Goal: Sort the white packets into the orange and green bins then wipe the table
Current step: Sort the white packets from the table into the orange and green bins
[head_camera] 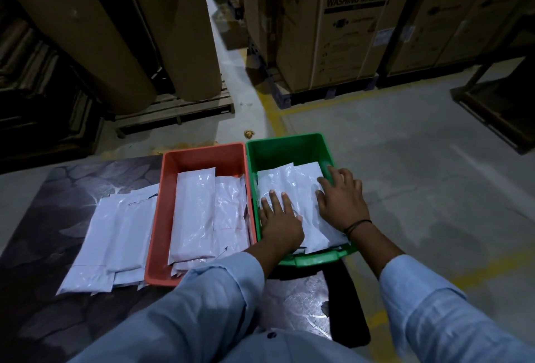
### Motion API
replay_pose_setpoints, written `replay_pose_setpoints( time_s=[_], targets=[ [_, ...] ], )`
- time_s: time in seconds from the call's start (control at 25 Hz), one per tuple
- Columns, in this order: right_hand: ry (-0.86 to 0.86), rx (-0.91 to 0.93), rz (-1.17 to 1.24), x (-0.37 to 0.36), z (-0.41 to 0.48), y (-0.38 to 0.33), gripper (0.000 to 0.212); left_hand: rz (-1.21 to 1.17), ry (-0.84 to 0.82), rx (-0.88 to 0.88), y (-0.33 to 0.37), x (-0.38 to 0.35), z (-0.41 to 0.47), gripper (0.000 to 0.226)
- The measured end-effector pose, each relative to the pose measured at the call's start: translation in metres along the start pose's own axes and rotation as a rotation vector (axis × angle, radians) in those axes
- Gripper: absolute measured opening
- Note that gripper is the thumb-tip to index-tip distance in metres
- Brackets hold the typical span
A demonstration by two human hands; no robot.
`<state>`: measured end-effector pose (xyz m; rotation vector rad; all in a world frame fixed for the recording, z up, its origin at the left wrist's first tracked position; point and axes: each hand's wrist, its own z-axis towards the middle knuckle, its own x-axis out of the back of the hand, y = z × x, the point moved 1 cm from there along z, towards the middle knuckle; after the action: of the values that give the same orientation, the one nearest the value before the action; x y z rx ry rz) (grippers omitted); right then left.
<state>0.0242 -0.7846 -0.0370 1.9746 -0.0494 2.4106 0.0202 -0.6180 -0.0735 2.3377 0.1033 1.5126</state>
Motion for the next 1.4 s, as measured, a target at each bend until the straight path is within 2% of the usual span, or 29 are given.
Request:
replay_pose_setpoints(
  time_s=[0.4,0.56,0.68,0.92,1.08,1.4],
  targets=[
    [-0.012,0.007,-0.022,0.004,-0.001,-0.002,0.033,-0.044,-0.122,0.005,0.001,0.015,-0.001,0.071],
    [0.035,-0.009,0.051,0.012,0.003,-0.013,0.032,0.14,0.135,-0.215,0.001,0.041,-0.013,0.068],
    [0.093,-0.025,0.155,0.02,0.011,-0.039,0.036,0.13,0.326,-0.296,-0.011,0.074,-0.023,0.064],
    [0.119,0.076,0.277,0.025,0.027,-0.118,0.03,0.036,0.482,-0.144,-0.103,0.125,-0.05,0.058],
    [0.108,0.156,0.403,0.022,0.036,-0.19,0.039,-0.043,0.566,-0.027,-0.178,0.133,-0.072,0.054],
    [0.05,0.328,0.487,0.034,0.035,-0.346,0.041,-0.299,0.734,0.148,-0.324,0.145,-0.106,0.049]
  ],
)
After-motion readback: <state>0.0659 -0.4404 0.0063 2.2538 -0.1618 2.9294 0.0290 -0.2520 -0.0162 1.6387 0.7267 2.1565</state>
